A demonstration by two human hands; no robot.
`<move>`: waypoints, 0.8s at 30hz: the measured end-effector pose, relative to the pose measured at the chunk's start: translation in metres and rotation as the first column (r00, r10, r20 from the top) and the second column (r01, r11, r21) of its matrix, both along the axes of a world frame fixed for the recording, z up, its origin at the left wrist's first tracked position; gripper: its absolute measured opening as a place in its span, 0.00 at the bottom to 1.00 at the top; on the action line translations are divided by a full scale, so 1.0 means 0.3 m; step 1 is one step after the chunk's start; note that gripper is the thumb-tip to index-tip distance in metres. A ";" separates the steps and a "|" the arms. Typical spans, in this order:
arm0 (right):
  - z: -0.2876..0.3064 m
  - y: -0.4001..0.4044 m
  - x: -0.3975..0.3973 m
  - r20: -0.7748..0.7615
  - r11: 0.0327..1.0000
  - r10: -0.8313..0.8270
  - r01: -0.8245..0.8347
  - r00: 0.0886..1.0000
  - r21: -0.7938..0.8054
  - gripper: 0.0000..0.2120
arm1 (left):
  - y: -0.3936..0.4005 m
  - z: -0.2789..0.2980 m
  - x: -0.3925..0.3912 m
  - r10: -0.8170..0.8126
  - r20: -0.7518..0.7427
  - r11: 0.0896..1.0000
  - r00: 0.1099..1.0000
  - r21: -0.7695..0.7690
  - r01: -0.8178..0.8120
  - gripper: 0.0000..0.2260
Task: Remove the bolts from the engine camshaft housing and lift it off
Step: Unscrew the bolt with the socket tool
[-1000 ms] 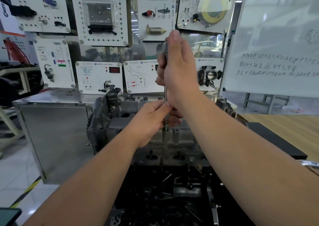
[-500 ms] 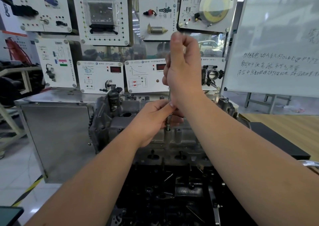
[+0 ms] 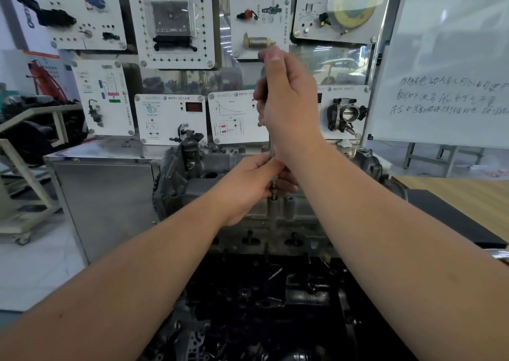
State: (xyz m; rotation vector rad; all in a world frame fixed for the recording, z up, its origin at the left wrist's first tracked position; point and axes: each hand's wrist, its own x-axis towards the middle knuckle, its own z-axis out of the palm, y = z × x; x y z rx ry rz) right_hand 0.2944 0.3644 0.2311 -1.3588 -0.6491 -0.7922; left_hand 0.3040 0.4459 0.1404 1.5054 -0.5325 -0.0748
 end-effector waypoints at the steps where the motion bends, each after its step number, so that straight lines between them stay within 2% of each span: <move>1: -0.002 -0.009 -0.002 -0.004 1.000 0.005 -0.005 1.000 0.001 0.11 | 0.000 -0.001 0.003 0.007 0.003 1.000 1.000 0.009 -0.007 0.17; 10: -0.007 -0.031 0.019 -0.003 0.998 0.067 -0.067 0.998 0.010 0.08 | -0.002 0.006 0.036 -0.024 0.014 0.999 1.000 0.023 0.024 0.16; 15: -0.020 -0.019 -0.004 -0.003 0.998 -0.052 0.052 0.999 -0.029 0.11 | 0.009 -0.005 0.027 -0.054 0.017 0.999 0.998 0.003 0.054 0.16; 20: -0.024 0.022 -0.018 -0.009 0.989 -0.086 0.084 0.996 -0.121 0.14 | 0.025 -0.018 0.026 -0.054 0.027 0.999 0.998 0.000 0.054 0.13; 24: -0.019 0.019 -0.006 -0.049 0.995 -0.089 0.086 0.995 -0.054 0.14 | 0.024 -0.003 0.033 -0.051 0.057 0.995 0.997 0.091 0.046 0.12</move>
